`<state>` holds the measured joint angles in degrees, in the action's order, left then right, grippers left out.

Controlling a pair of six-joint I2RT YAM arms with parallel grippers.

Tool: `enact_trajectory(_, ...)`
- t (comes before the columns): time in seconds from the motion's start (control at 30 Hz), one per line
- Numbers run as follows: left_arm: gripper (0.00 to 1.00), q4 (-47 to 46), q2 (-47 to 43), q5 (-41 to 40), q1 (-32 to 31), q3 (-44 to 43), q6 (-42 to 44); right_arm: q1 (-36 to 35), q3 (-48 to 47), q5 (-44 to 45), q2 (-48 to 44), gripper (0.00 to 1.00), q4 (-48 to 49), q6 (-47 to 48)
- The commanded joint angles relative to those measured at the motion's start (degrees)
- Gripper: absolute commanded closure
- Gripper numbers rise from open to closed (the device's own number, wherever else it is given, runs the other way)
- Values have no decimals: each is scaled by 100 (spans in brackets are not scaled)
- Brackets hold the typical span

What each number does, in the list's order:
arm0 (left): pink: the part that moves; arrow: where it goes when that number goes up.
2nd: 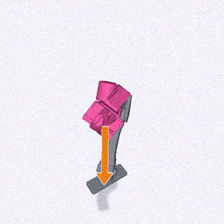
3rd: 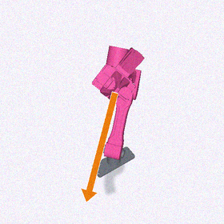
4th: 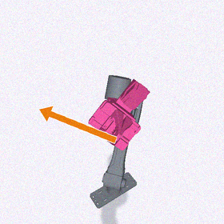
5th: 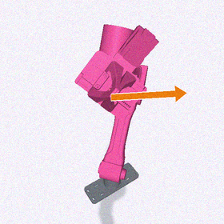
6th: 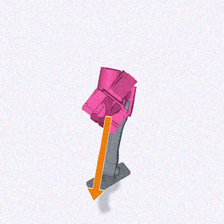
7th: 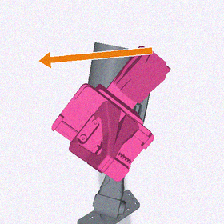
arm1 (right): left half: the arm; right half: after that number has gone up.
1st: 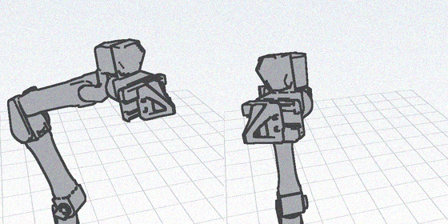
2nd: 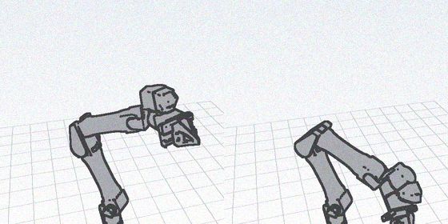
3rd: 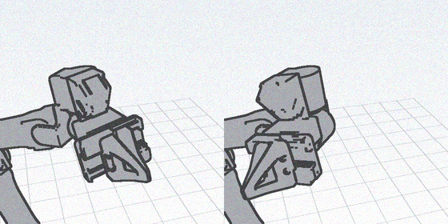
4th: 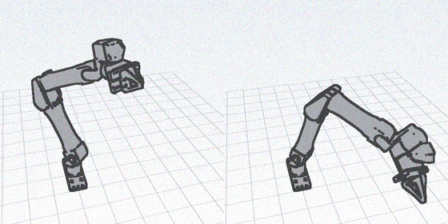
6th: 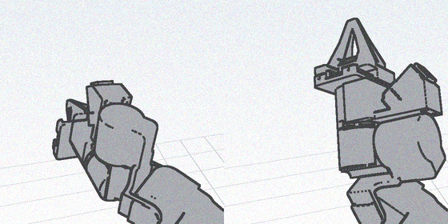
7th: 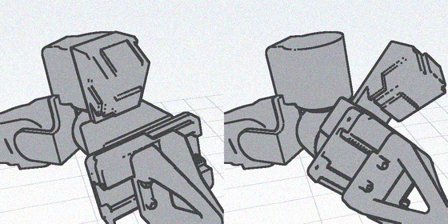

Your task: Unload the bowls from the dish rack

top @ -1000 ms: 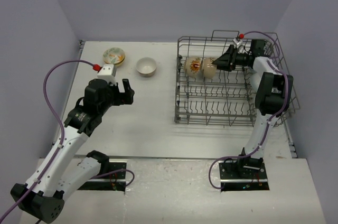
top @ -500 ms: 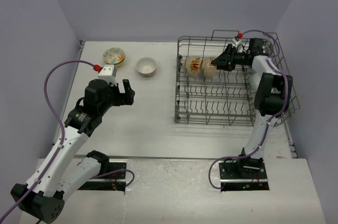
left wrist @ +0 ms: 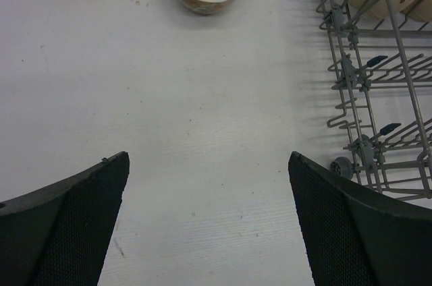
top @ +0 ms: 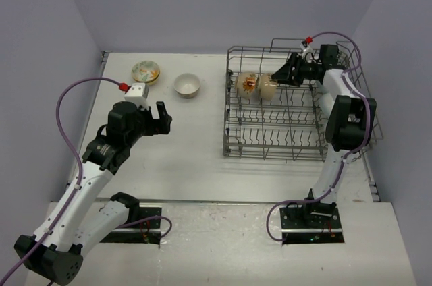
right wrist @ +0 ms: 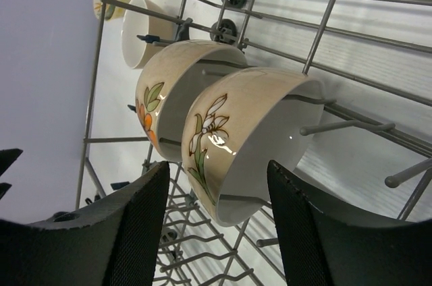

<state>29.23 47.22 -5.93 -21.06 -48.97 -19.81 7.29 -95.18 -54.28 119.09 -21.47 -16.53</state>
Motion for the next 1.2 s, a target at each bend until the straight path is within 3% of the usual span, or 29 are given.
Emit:
enact_trajectory(0.0, 0, -251, -90, 84, 40, 19, 180, -8, -300, 94, -62, 40, 3, 107)
enact_trajectory(0.17, 0, -251, -73, 110, 67, 10, 188, -52, -668, -671, 308, 44, -119, 141)
enact_trajectory(0.37, 0, -251, -81, 154, 102, 19, 197, -149, -1240, -584, 668, 44, -656, 317)
enact_trajectory(0.53, 0, -269, -82, 163, 120, 28, 206, -175, -1100, -504, 695, 45, -569, 318)
enact_trajectory(1.03, 0, -269, -64, 215, 181, 28, 224, -201, -1091, -1445, 1046, 54, -436, 186)
enact_trajectory(1.17, 0, -278, -64, 233, 199, 19, 232, -201, -1073, -1462, 1046, 65, -445, 212)
